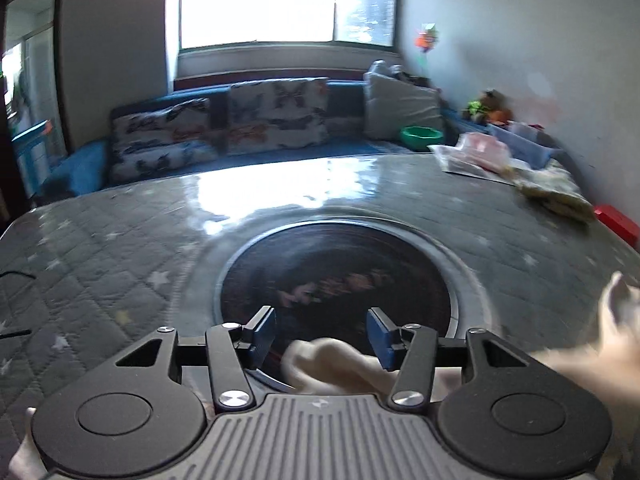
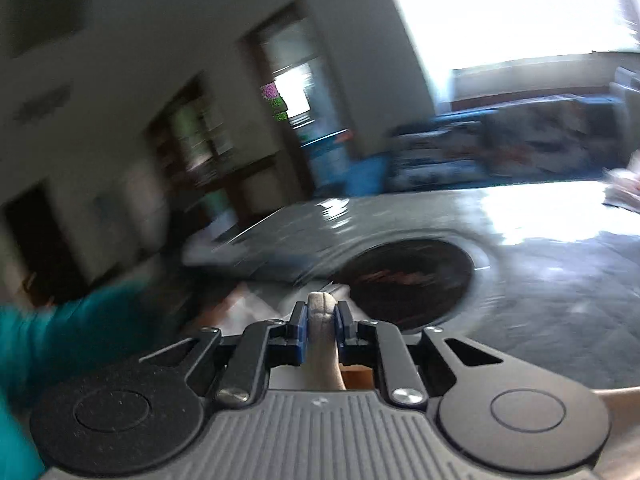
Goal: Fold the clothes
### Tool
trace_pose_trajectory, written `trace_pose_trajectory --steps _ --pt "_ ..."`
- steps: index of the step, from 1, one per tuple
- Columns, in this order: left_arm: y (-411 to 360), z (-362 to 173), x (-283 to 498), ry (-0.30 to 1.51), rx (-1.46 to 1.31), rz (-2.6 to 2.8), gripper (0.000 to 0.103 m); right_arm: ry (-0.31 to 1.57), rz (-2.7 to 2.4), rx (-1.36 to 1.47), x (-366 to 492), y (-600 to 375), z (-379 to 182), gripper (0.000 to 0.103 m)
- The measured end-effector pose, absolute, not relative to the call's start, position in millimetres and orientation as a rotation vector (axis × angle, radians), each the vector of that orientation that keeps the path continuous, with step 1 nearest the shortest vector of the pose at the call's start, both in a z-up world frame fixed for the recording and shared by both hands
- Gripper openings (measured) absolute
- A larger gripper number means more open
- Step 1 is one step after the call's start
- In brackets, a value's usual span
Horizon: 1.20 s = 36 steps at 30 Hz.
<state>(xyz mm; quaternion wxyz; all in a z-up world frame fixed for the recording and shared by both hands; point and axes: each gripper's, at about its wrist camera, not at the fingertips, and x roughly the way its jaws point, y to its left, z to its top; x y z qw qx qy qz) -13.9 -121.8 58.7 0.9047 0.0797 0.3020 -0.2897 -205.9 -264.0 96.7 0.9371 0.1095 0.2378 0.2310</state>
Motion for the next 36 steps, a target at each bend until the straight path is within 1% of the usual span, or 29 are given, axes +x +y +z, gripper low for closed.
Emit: trace_pose_trajectory --steps 1,3,5,8,10,11,12,13,15,17,20,23,28,30,31,34,35,36 --pt "-122 58 -9 0.631 0.162 -0.593 0.055 0.518 0.517 0.194 -210 -254 92 0.013" --pt "-123 55 1 0.664 0.146 -0.603 0.06 0.595 0.583 0.141 -216 -236 79 0.013" --pt "-126 49 6 0.709 0.134 -0.631 0.062 0.676 0.612 0.084 -218 -219 60 0.013" --pt "-131 42 8 0.751 0.143 -0.661 0.062 0.723 0.591 0.061 -217 -213 43 0.013" --pt "-132 39 4 0.763 0.153 -0.698 0.06 0.73 0.575 0.081 -215 -213 39 0.013" --pt "-132 39 2 0.763 0.158 -0.716 0.053 0.729 0.57 0.083 -215 -213 40 0.013" --pt "-130 39 -2 0.755 0.165 -0.732 0.034 0.728 0.569 0.084 -215 -214 41 0.013" --pt "-129 40 -5 0.748 0.167 -0.745 0.028 0.726 0.568 0.084 -216 -214 42 0.013" --pt "-120 46 -12 0.721 0.133 -0.763 0.019 0.725 0.563 0.089 -215 -217 42 0.013" --pt "-104 55 -22 0.675 0.08 -0.788 0.018 0.724 0.554 0.102 -213 -220 41 0.013" --pt "-76 68 -46 0.605 0.041 -0.838 0.018 0.721 0.536 0.122 -215 -227 39 0.013" --pt "-53 74 -73 0.566 0.072 -0.885 0.018 0.719 0.517 0.136 -216 -230 38 0.013" --pt "-30 52 -118 0.607 0.238 -0.938 0.019 0.721 0.494 0.146 -217 -233 38 0.013" --pt "-33 38 -132 0.631 0.324 -0.933 0.025 0.727 0.49 0.151 -218 -233 38 0.013" --pt "-35 33 -137 0.63 0.353 -0.929 0.025 0.729 0.489 0.151 -218 -233 37 0.013" --pt "-36 36 -141 0.607 0.357 -0.927 0.031 0.734 0.486 0.144 -216 -232 38 0.013" --pt "-36 40 -139 0.603 0.343 -0.926 0.034 0.736 0.484 0.143 -216 -232 38 0.013" --pt "-34 45 -137 0.594 0.33 -0.921 0.047 0.736 0.483 0.14 -217 -231 39 0.013"
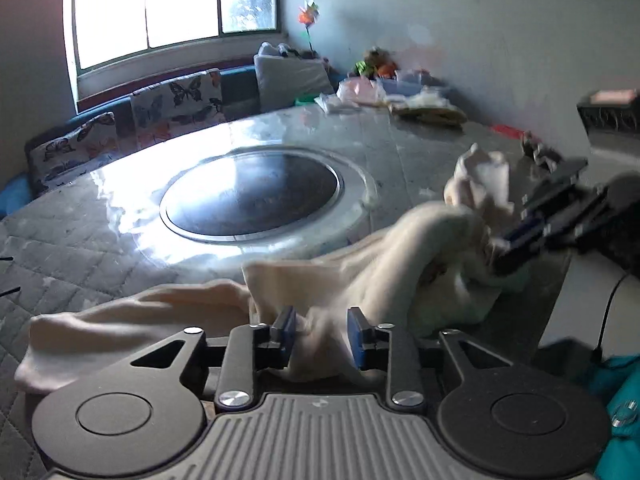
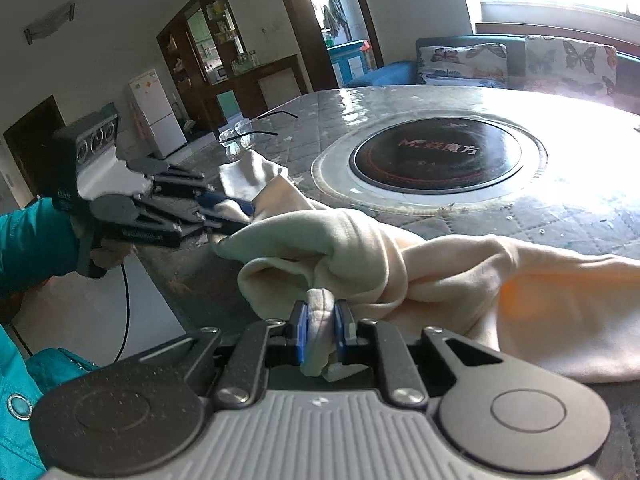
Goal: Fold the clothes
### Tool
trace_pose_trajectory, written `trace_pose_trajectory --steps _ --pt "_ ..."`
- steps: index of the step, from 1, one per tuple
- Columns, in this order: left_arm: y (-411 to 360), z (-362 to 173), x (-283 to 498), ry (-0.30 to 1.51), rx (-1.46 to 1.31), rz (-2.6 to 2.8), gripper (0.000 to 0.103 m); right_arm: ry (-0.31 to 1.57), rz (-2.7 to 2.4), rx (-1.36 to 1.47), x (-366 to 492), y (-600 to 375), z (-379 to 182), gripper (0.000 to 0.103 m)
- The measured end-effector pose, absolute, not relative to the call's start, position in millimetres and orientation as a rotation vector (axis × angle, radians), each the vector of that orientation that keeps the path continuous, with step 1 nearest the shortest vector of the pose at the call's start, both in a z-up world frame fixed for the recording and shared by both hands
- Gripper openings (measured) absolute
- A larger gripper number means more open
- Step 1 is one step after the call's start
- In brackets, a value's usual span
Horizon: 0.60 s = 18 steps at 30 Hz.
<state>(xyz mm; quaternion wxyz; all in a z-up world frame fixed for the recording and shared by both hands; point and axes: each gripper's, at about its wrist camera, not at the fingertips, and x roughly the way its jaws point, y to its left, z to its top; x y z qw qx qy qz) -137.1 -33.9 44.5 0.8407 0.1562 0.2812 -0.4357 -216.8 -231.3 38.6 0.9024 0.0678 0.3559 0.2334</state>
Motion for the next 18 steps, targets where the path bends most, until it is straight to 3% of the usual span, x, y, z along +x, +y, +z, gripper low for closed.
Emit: trace_pose_trajectory --steps 2,10,12,18 --pt "-29 53 -133 0.569 0.305 -0.899 0.054 0.736 0.48 0.136 -218 -231 39 0.013" --pt "-43 47 -98 0.634 0.26 -0.816 0.051 0.731 0.47 0.137 -219 -228 40 0.013" --pt "-49 41 -95 0.65 0.276 -0.814 0.028 0.724 0.459 0.123 -220 -227 42 0.014" --pt "-50 37 -99 0.623 0.314 -0.78 0.012 0.71 0.436 0.075 -229 -226 46 0.018"
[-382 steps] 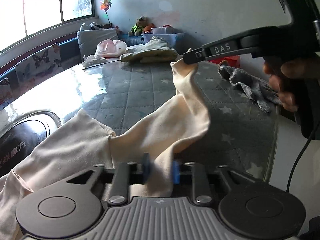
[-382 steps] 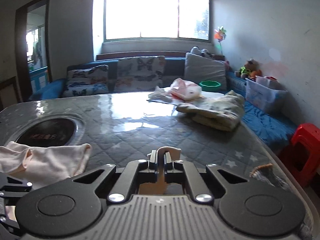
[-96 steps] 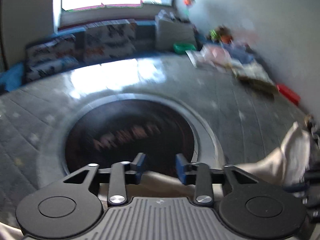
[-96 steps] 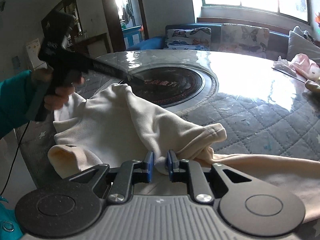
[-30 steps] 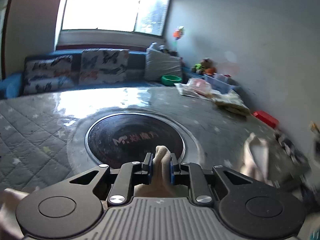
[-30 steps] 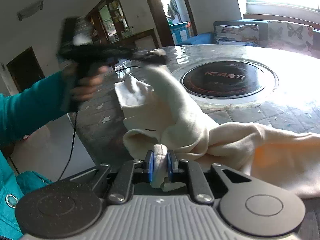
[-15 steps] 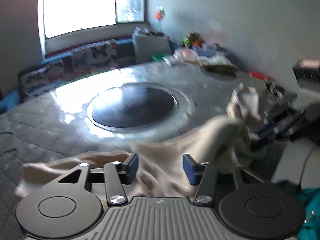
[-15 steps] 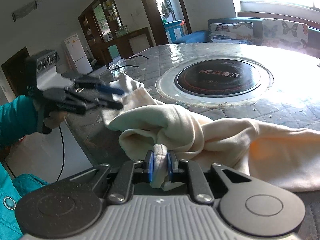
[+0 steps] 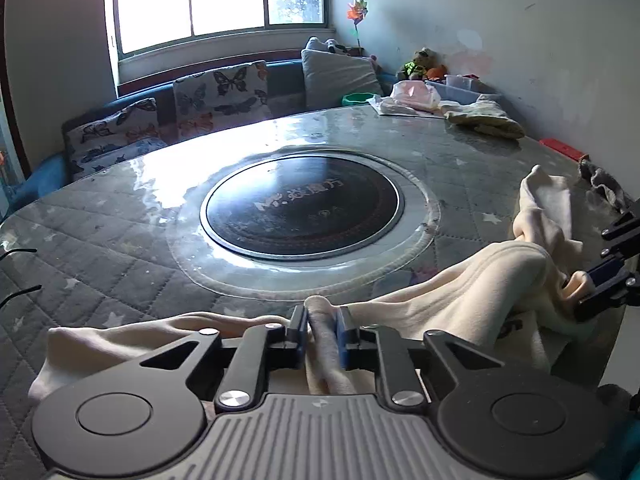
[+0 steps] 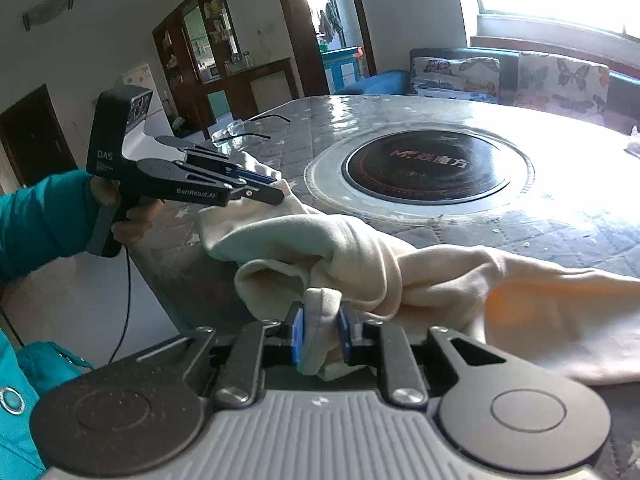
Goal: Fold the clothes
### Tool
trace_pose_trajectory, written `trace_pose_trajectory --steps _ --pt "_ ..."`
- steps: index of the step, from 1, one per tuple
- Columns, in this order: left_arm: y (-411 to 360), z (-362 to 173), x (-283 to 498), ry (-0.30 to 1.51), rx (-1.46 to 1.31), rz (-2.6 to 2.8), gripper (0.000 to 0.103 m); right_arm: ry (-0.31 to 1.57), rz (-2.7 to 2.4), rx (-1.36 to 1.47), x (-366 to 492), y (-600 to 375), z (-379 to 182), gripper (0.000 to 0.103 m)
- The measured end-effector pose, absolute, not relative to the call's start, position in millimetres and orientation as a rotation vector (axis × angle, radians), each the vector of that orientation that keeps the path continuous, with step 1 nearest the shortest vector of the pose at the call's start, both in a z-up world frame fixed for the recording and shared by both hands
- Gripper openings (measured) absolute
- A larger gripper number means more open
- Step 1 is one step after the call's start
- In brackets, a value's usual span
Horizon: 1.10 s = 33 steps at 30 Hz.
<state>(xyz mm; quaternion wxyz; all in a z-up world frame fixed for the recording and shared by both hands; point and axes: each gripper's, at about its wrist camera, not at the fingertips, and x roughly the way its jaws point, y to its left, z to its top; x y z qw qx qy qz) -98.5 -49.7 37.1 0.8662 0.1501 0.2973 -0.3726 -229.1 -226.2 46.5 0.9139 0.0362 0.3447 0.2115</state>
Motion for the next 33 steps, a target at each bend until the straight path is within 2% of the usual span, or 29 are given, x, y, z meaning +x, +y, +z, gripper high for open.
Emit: trace_pose_trajectory --steps 7,14,22,29,33 --pt "-49 46 -101 0.587 0.305 -0.758 0.011 0.713 0.433 0.049 -233 -227 52 0.016" --pt "-57 70 -86 0.513 0.321 -0.707 0.009 0.668 0.386 0.035 -211 -245 85 0.014" --pt "-81 96 -17 0.469 0.328 -0.576 0.009 0.609 0.2 0.032 -137 -293 120 0.014" --pt "-108 85 52 0.502 0.355 -0.492 0.008 0.645 0.08 0.077 -73 -330 108 0.014" --pt "-120 69 89 0.58 0.326 -0.495 0.007 0.691 0.04 0.112 -42 -349 89 0.014"
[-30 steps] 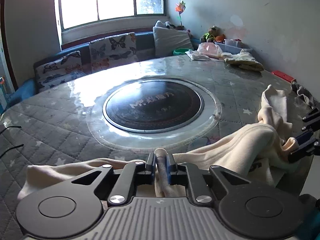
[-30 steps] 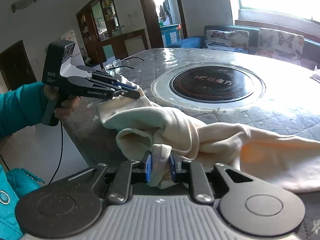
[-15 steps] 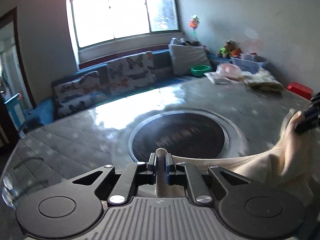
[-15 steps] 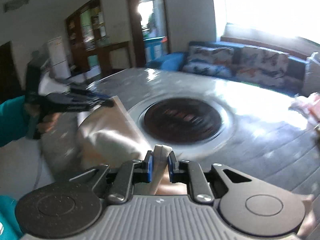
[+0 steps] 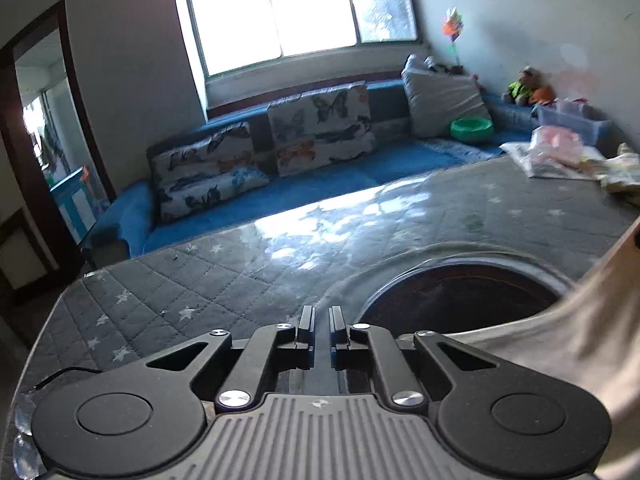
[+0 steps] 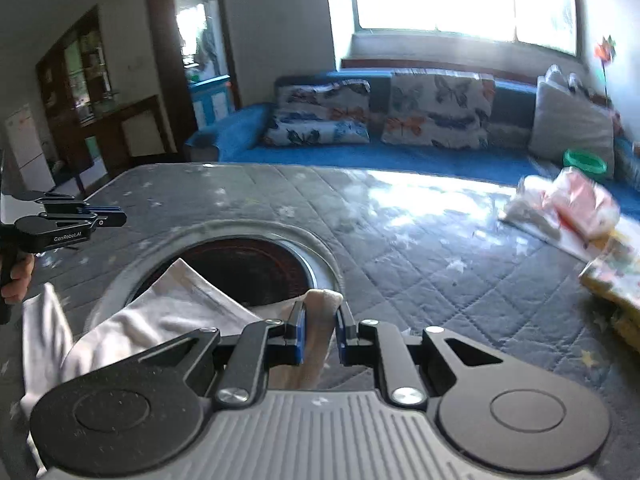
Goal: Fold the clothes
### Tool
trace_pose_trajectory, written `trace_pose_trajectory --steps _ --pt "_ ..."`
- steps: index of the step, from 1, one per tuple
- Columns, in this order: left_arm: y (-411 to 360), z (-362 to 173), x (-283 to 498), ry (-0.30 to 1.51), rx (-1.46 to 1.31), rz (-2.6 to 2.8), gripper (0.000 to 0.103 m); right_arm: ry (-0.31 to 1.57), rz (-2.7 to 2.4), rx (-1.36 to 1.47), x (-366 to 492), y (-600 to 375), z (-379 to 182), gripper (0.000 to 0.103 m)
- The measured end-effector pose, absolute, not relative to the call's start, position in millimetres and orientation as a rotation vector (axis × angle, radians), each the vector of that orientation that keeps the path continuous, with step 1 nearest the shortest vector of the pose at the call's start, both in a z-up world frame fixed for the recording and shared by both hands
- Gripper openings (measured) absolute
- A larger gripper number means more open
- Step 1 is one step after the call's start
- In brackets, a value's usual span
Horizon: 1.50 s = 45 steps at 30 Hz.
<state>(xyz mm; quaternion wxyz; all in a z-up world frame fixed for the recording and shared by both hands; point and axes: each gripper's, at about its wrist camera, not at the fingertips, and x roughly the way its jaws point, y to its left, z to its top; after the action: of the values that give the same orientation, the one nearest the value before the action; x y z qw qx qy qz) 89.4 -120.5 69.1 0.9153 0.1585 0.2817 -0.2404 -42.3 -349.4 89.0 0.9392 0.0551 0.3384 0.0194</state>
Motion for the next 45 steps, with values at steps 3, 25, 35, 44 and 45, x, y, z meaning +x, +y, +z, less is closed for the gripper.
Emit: trace_pose_trajectory --steps 3,25,35,44,45 --pt "-125 58 100 0.655 0.288 -0.551 0.009 0.741 -0.011 0.104 -22 -357 70 0.014" --pt "-168 18 100 0.627 0.456 -0.576 0.008 0.792 -0.065 0.131 3 -374 40 0.013" --pt "-172 12 115 0.623 0.443 -0.51 0.012 0.763 -0.116 0.127 32 -378 29 0.026" --pt "-150 29 112 0.636 0.371 -0.474 0.033 0.744 -0.057 0.098 3 -358 53 0.034" --pt "-145 32 109 0.638 0.36 -0.47 0.033 0.753 -0.034 0.104 -1 -354 53 0.035"
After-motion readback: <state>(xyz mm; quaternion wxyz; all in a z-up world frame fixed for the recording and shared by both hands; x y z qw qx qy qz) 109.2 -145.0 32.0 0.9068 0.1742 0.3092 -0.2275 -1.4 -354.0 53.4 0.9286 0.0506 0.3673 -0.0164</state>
